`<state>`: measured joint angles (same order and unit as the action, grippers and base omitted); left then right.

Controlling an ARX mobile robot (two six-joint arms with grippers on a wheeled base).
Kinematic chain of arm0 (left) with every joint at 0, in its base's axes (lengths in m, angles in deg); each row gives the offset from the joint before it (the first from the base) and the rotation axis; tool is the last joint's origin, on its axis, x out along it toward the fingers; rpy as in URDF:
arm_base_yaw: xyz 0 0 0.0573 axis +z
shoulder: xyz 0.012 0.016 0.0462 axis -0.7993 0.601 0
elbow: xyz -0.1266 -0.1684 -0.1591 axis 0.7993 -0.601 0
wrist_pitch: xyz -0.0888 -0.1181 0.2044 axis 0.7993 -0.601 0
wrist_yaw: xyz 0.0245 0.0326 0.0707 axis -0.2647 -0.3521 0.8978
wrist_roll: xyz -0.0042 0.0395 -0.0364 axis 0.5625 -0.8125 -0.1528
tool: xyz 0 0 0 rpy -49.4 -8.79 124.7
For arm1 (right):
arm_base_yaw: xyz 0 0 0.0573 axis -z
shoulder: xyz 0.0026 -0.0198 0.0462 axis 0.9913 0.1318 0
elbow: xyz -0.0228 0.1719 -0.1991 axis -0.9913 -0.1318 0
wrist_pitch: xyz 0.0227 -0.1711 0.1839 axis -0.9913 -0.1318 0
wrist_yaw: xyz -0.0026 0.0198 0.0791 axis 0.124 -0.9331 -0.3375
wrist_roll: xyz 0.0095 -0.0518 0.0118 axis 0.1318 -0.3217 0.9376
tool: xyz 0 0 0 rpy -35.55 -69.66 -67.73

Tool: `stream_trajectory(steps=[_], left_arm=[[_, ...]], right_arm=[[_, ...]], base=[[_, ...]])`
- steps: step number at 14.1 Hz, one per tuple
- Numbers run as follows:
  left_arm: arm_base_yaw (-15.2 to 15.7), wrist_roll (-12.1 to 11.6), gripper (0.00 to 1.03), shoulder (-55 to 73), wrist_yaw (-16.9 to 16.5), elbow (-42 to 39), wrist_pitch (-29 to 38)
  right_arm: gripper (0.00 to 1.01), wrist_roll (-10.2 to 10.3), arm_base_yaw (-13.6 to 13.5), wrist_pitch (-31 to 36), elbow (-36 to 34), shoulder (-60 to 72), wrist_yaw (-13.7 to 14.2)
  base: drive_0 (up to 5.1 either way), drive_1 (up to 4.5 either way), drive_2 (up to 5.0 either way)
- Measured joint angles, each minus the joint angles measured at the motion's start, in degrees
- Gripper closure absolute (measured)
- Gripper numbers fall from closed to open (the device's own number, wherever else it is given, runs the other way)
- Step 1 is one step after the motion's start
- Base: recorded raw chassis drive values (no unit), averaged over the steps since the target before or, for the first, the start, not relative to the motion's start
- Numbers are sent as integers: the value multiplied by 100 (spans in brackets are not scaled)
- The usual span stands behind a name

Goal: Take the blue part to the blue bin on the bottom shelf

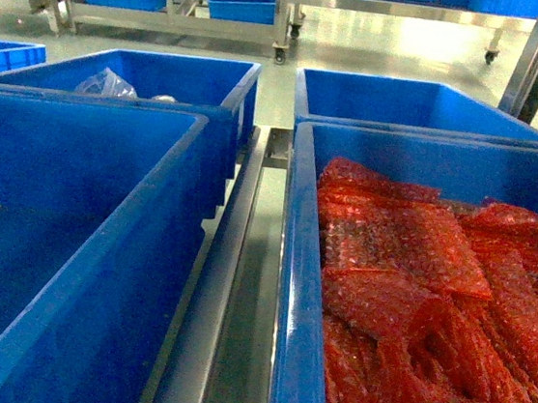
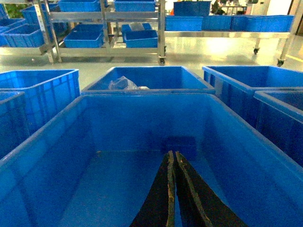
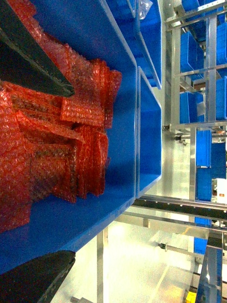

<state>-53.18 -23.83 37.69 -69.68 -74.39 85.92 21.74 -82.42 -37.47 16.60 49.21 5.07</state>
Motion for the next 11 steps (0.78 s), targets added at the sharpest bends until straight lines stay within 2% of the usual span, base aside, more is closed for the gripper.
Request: stream_trajectory(steps=[3,4,6,8,11], left_arm=[[0,0,101,0,-2,0,-17],[0,2,98,0,0,0,-17],[0,0,76,0,-2,0,-17],[0,0,47,0,-2,-2,-17],[0,0,11,0,-2,0,-17]], right_arm=[[3,0,0,-2,0,0,0],[3,0,0,-2,0,0,0],[3,0,0,-2,0,0,0],[3,0,0,-2,0,0,0],[3,0,0,-2,0,0,0]], base=[[0,0,0],[0,0,0],[0,0,0],[0,0,0],[0,0,0]])
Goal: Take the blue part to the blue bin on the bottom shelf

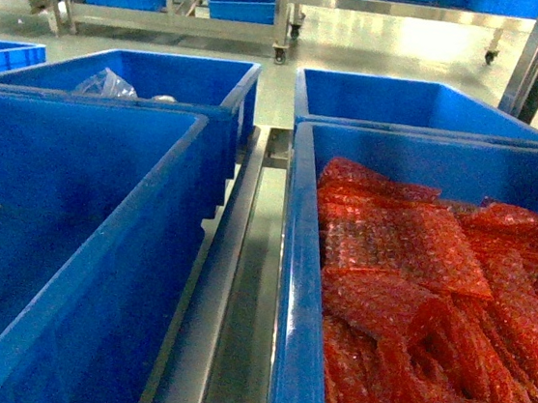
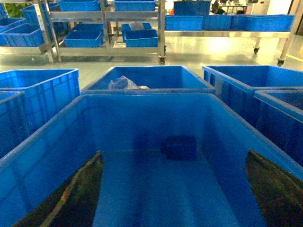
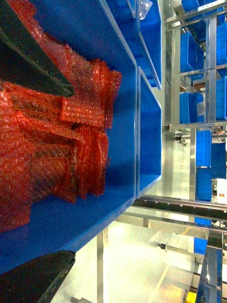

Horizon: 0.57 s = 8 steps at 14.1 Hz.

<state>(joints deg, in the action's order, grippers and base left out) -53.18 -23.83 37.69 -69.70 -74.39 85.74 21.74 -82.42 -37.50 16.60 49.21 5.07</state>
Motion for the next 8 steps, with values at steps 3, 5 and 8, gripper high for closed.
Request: stream_trajectory(steps=[3,5,8], left_arm=[[0,-7,5,0,2,-2,0],[0,-7,5,0,0,0,0],[0,-7,5,0,0,0,0]], right_arm=[[3,0,0,0,0,0,2],[3,0,0,0,0,0,0],[3,0,0,0,0,0,0]], base=[[0,0,0],[0,0,0],[0,0,0]])
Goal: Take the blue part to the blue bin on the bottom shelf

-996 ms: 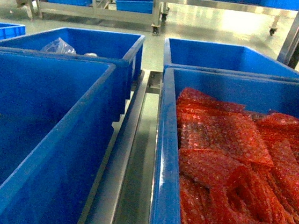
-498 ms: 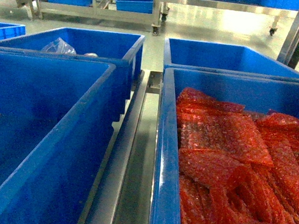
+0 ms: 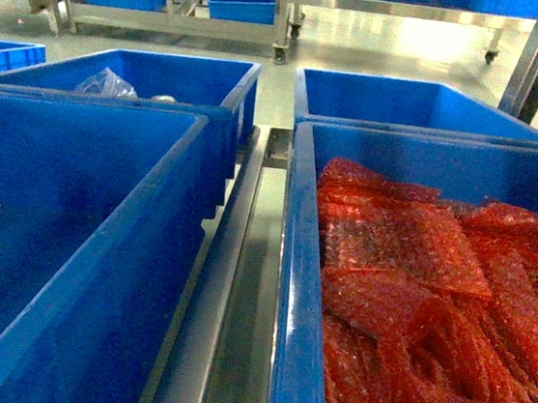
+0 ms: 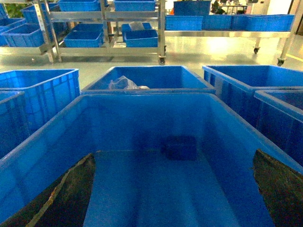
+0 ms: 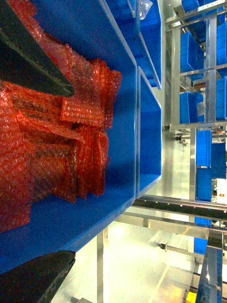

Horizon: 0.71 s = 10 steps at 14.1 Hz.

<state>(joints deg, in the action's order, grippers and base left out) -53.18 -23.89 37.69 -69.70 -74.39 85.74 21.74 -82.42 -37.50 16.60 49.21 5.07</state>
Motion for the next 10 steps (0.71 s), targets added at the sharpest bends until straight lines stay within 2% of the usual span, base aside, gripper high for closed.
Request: stream_trajectory(steps=[10], left_arm=[[0,0,5,0,0,0,0]], right_arm=[[3,0,0,0,0,0,0]], base=[[0,0,0]])
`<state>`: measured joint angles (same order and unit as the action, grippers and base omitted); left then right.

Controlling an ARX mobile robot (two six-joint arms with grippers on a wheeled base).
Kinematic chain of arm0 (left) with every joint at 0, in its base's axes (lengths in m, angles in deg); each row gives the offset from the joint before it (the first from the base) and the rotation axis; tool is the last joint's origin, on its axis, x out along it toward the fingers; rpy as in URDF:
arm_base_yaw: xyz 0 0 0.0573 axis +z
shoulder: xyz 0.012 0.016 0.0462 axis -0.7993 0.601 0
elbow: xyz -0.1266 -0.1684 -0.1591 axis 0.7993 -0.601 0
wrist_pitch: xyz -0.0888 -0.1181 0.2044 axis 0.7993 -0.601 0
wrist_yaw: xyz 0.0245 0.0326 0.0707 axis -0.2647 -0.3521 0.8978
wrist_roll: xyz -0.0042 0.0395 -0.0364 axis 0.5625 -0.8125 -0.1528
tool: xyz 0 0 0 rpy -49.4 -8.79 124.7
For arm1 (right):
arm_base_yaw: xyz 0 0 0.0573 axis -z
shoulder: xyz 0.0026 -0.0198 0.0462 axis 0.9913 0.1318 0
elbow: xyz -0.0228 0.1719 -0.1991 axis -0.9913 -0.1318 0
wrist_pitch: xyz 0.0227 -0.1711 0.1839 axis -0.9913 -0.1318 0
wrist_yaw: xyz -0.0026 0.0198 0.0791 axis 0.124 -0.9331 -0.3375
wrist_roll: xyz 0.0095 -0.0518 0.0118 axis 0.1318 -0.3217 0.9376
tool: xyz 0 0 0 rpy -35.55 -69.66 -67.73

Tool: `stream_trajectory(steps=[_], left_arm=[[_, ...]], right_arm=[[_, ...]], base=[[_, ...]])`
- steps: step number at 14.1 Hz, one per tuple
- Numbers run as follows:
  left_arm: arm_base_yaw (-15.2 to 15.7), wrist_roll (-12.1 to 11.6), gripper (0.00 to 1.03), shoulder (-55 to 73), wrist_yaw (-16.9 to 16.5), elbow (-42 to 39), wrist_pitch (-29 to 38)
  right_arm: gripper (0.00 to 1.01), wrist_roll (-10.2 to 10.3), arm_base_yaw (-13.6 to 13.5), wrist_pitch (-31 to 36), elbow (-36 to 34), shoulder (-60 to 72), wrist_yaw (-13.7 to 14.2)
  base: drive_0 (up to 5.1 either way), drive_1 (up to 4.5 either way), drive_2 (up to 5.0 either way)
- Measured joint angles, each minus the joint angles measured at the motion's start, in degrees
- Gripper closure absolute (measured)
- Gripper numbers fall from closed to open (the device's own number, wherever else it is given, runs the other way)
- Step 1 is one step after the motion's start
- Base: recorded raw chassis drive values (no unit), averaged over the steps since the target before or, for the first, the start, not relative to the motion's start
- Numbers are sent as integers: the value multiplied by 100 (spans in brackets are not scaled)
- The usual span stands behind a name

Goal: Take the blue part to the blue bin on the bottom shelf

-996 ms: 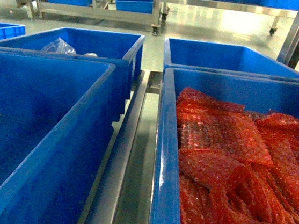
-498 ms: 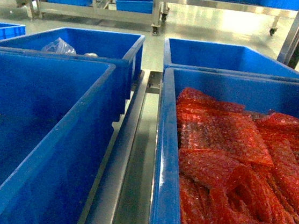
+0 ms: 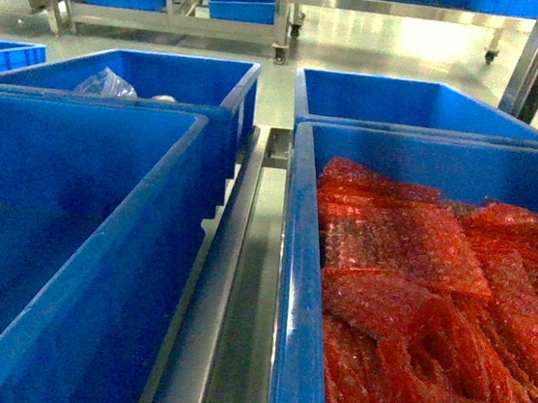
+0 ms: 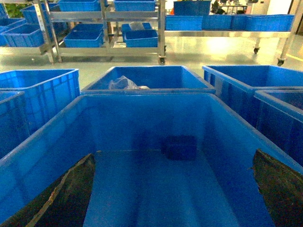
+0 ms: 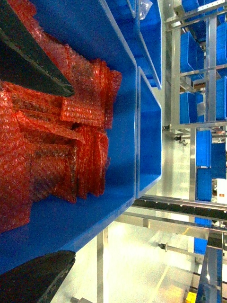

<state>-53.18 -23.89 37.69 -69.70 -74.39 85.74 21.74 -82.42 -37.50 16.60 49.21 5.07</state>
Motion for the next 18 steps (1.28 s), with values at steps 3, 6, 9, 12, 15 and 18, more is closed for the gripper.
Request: stream_trajectory(steps=[3,6,9,12,15,18], left_arm=[[0,0,5,0,0,-2,0],[0,0,5,0,2,0,0],[0,0,5,0,0,-2,0],[0,0,5,0,0,0,0],[0,0,5,0,0,0,0],[0,0,5,0,0,0,0]], right_arm=[[3,0,0,0,0,0,0],[3,0,0,0,0,0,0],[3,0,0,0,0,0,2],[3,0,0,0,0,0,0],[3,0,0,0,0,0,0],[3,0,0,0,0,0,0]], base=[[0,0,0],[0,0,0],[0,0,0],[0,0,0],[0,0,0],[0,0,0]])
